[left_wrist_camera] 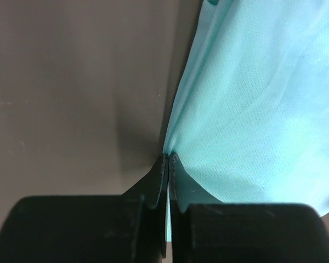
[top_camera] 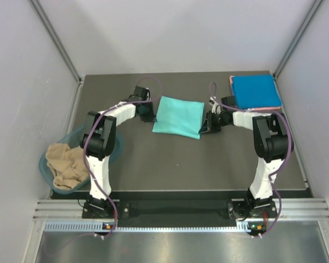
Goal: Fold and stack the t-shirts
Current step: Fold the tshirt
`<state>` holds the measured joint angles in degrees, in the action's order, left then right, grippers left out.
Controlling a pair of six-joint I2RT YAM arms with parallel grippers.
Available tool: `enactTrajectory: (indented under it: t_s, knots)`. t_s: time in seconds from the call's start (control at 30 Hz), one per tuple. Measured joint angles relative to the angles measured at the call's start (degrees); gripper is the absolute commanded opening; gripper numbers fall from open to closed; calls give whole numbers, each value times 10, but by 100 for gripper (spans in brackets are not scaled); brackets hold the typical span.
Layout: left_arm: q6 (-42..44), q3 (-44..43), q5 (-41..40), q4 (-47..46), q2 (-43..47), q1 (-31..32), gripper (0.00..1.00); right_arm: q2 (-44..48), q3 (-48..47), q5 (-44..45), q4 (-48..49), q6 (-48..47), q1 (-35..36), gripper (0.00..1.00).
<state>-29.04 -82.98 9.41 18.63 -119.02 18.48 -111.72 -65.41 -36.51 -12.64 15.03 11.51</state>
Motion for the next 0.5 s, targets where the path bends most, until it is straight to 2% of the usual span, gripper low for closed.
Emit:
enactTrajectory:
  t_s: [0.13,0.5]
  knots:
    - [-17,36,11,-19,19,-1,0,20,32,4,9,2,0,6]
    - [-65,199,23,8,145,28,0,156,195,30,4,26,0,9]
